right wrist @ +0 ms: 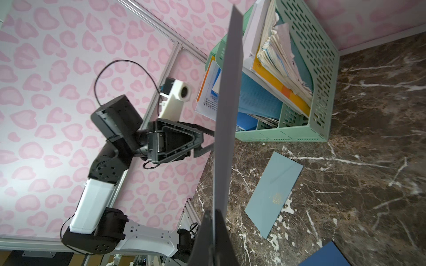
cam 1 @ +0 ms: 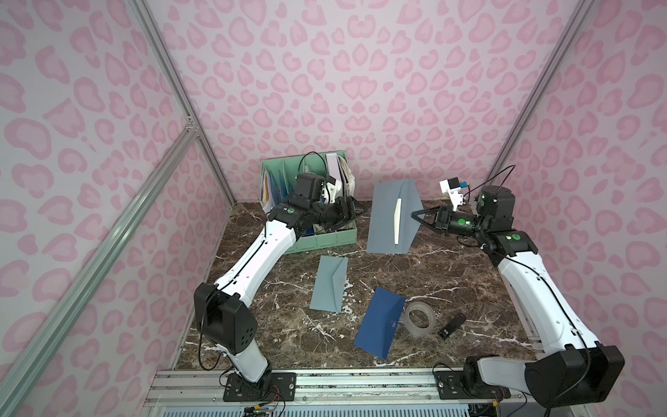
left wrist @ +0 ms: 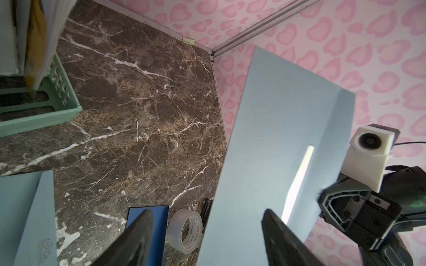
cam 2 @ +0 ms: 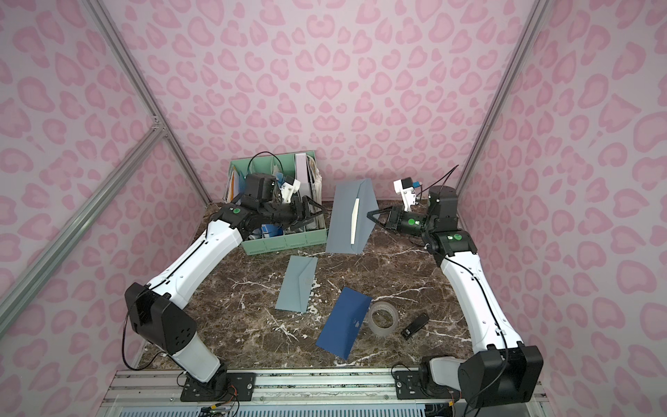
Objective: Take the letter paper out of the envelope
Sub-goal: Pick up the envelope from the center of the board, then take out the letter paper from the envelope.
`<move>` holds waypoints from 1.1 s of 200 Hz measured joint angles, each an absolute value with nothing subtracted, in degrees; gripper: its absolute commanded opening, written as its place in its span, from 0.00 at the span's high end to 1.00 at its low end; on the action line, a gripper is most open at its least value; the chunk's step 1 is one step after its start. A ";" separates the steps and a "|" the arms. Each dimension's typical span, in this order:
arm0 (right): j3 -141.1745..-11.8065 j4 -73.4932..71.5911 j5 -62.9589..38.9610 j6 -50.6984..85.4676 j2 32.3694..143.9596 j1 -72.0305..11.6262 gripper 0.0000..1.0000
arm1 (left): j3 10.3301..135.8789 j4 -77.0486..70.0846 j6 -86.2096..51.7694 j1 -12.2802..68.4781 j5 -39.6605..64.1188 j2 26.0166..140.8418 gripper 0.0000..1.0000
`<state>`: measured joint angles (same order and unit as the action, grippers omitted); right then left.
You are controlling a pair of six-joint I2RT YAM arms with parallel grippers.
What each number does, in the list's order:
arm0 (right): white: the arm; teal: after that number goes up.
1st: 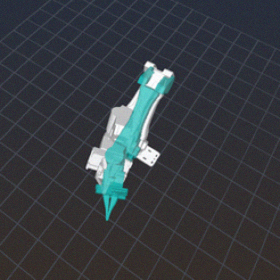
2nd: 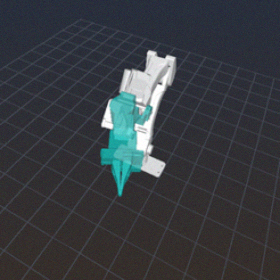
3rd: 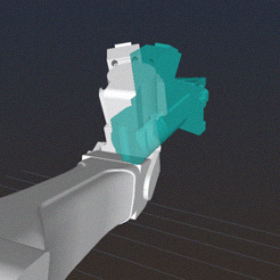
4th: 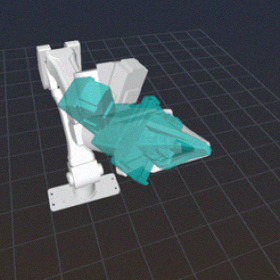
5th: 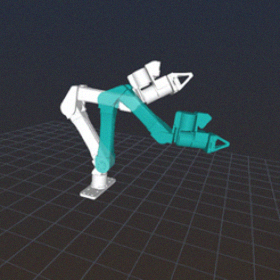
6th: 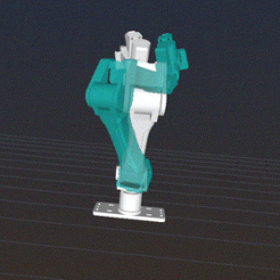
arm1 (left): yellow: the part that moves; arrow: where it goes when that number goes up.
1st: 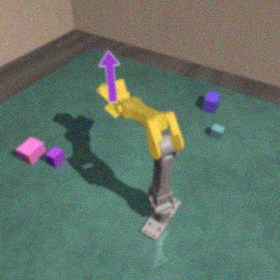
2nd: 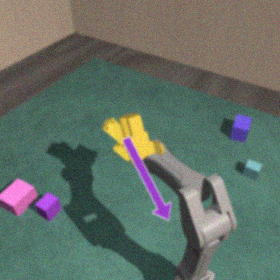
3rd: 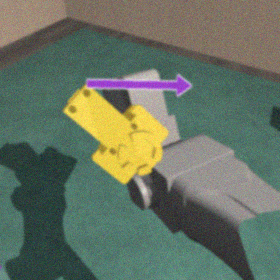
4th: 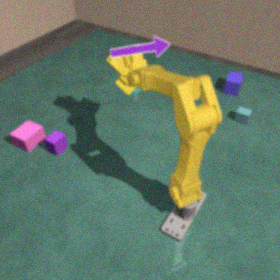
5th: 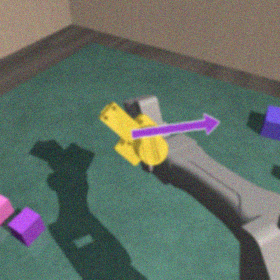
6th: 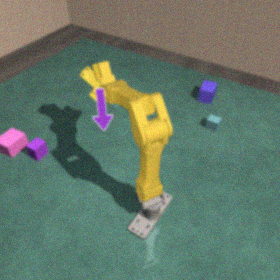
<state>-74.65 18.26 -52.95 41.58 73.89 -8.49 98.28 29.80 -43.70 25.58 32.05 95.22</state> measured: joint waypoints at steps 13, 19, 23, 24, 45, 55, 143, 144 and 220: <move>-74.98 20.14 -48.95 40.56 73.34 -9.30 1.00 | 99.50 31.46 -42.78 27.05 29.41 93.23 0.48; -75.02 20.80 -47.27 40.23 73.10 -9.93 1.00 | 99.92 31.88 -42.39 27.75 28.67 92.55 0.52; -75.07 21.32 -45.60 40.05 72.95 -10.70 1.00 | 100.27 32.29 -42.06 28.32 28.10 92.23 0.55; -75.09 21.41 -45.34 39.99 72.93 -10.92 1.00 | 100.36 32.40 -42.02 28.45 27.99 92.20 0.56; -75.35 23.27 -38.24 39.03 72.95 -15.90 1.00 | 104.09 36.27 -40.99 32.05 24.03 93.36 0.65; -75.83 24.27 -35.55 38.89 73.32 -17.96 1.00 | 107.28 39.35 -39.79 34.15 21.43 95.00 0.66; -79.59 27.09 -25.91 39.46 77.38 -24.88 1.00 | 120.33 54.17 -32.40 41.98 6.35 103.42 0.58; -79.61 27.09 -25.91 39.51 77.41 -24.91 1.00 | 120.36 54.17 -32.36 42.00 6.28 103.46 0.58; -79.37 26.65 -30.02 42.61 78.32 -25.12 1.00 | 124.11 57.67 -29.08 43.00 2.50 107.24 0.54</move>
